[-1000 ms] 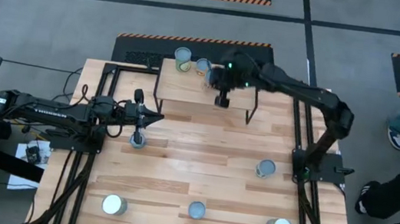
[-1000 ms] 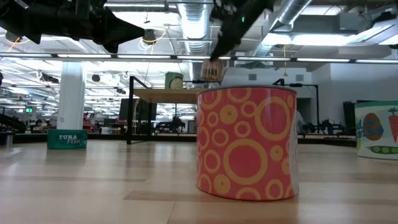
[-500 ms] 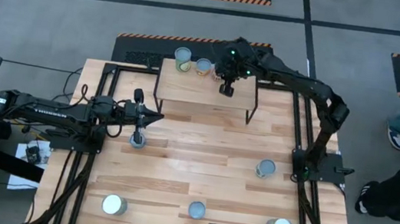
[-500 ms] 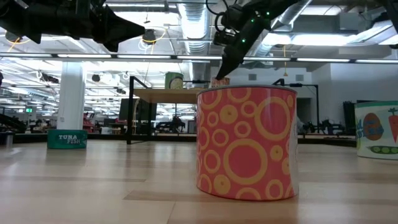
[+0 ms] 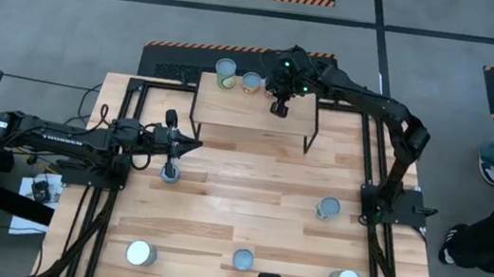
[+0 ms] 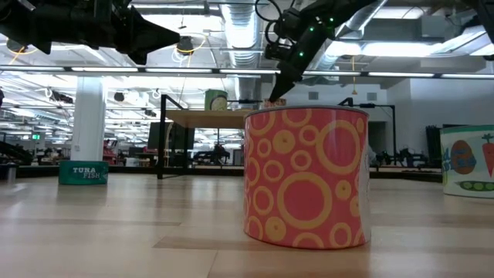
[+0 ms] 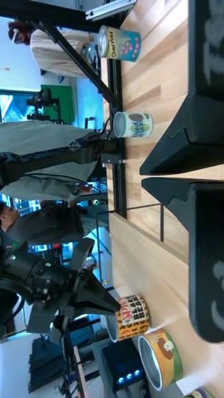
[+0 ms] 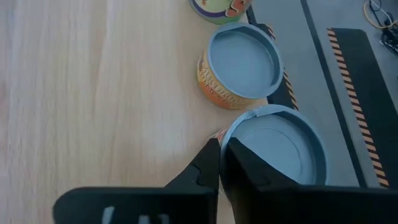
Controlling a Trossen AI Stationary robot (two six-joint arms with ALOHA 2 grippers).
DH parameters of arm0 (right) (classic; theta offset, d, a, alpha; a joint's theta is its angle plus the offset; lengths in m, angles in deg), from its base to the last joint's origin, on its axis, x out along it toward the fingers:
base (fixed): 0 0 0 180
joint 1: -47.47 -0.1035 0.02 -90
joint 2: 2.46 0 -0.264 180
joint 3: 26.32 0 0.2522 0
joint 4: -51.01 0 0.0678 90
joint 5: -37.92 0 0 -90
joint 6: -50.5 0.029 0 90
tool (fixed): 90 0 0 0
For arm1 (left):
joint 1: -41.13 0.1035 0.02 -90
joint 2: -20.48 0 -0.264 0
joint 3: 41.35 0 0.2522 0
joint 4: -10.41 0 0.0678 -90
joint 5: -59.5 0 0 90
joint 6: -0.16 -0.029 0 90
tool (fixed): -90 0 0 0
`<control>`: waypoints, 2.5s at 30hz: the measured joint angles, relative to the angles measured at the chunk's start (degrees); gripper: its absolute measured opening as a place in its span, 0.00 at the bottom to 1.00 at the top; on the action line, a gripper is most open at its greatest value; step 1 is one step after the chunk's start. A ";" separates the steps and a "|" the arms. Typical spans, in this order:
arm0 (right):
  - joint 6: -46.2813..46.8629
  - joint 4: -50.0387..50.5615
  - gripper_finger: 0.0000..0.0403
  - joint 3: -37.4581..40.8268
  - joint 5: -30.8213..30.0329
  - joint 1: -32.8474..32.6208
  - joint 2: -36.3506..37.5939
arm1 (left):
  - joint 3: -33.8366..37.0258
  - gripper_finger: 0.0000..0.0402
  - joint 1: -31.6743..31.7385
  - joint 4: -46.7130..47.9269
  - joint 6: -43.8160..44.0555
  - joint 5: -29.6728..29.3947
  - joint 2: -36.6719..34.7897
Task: Pick and place cans onto a shelf
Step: Put the orange Black spicy can on the shelf, then put the blue cherries can on the shelf
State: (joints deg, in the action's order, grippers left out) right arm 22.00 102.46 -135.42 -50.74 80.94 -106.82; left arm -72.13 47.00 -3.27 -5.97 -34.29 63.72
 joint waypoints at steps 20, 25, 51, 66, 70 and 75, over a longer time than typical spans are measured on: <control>-0.75 -3.91 0.24 0.02 -9.31 -1.63 2.44 | 0.00 0.02 0.00 0.00 0.18 0.00 0.00; 0.25 -3.82 0.07 0.25 -8.78 -3.62 7.35 | 0.00 0.02 0.00 0.02 0.17 0.00 0.00; 17.95 -30.24 0.02 42.42 -17.20 -38.90 36.00 | 0.00 0.02 0.00 1.00 -0.77 0.42 0.00; 55.07 -12.42 0.03 41.75 -32.77 -68.65 31.76 | 0.00 0.02 0.00 1.20 2.44 2.71 0.00; 70.24 -3.88 0.03 39.23 -35.04 -74.47 31.90 | 0.34 0.02 -1.45 1.00 3.10 7.17 -0.02; 84.59 5.89 0.03 35.98 -36.21 -80.86 31.95 | 0.39 0.02 -5.18 1.40 1.63 4.25 0.00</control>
State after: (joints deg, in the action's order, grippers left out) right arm 106.60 108.35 -99.45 -86.95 0.08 -74.86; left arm -71.73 41.82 -1.86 -4.34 -30.04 63.72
